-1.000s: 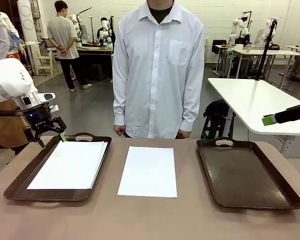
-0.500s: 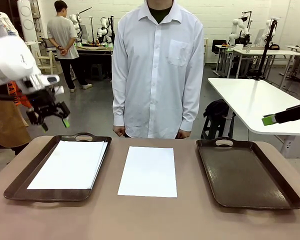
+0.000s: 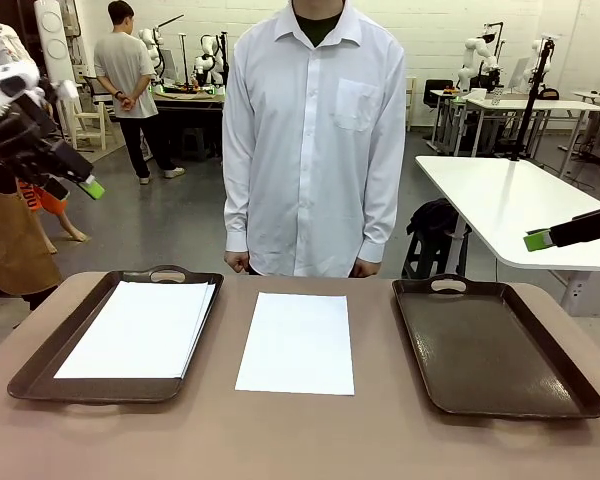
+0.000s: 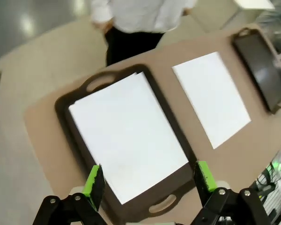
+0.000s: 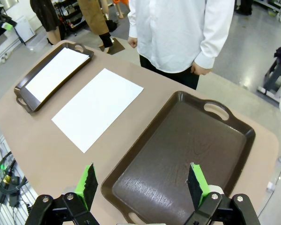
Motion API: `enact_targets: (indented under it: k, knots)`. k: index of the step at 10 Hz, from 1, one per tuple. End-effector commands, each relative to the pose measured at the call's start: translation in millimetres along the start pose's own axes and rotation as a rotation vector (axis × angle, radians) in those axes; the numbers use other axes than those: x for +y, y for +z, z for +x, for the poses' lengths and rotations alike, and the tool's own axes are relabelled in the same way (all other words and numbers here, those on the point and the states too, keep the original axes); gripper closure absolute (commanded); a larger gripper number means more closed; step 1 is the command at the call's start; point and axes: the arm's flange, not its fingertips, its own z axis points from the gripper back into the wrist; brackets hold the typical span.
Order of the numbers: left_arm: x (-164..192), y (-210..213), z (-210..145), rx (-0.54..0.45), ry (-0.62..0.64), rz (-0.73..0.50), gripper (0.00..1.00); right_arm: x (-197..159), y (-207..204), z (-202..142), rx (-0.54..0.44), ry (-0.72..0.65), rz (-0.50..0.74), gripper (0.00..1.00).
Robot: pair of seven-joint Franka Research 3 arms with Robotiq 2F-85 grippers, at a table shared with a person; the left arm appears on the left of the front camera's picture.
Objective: Sort the A4 documents.
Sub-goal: Receive the A4 Paper.
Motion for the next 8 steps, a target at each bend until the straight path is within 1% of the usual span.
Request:
enact_targets:
  k: [1,2,3,4,5,6,7,8]
  knots:
    - [-1,-7,-26,-0.098,-0.063,-0.147,0.01,-2,-2,-1,-0.006,-0.006,0.016,0.00]
    - [2,-4,-33,-0.150,-0.080,-0.210,0.01,-2,-2,-1,-0.006,-0.006,0.016,0.00]
    - [3,-7,-37,-0.146,-0.116,-0.256,0.01,-2,-2,-1,-0.006,-0.006,0.016,0.00]
    - [1,-14,-36,-0.108,-0.155,-0.304,0.01,-2,-2,-1,-0.006,-0.006,0.016,0.00]
    - [-3,-23,-31,-0.053,-0.211,-0.317,0.01,-2,-2,-1,-0.006,-0.006,0.016,0.00]
    - [-8,-25,-27,-0.028,-0.252,-0.317,0.01,-2,-2,-1,-0.006,-0.006,0.016,0.00]
    - [-10,-27,-25,-0.002,-0.265,-0.307,0.01,-2,-2,-1,-0.006,-0.006,0.016,0.00]
    - [-9,-26,-24,-0.003,-0.263,-0.310,0.01,-2,-2,-1,-0.006,-0.006,0.016,0.00]
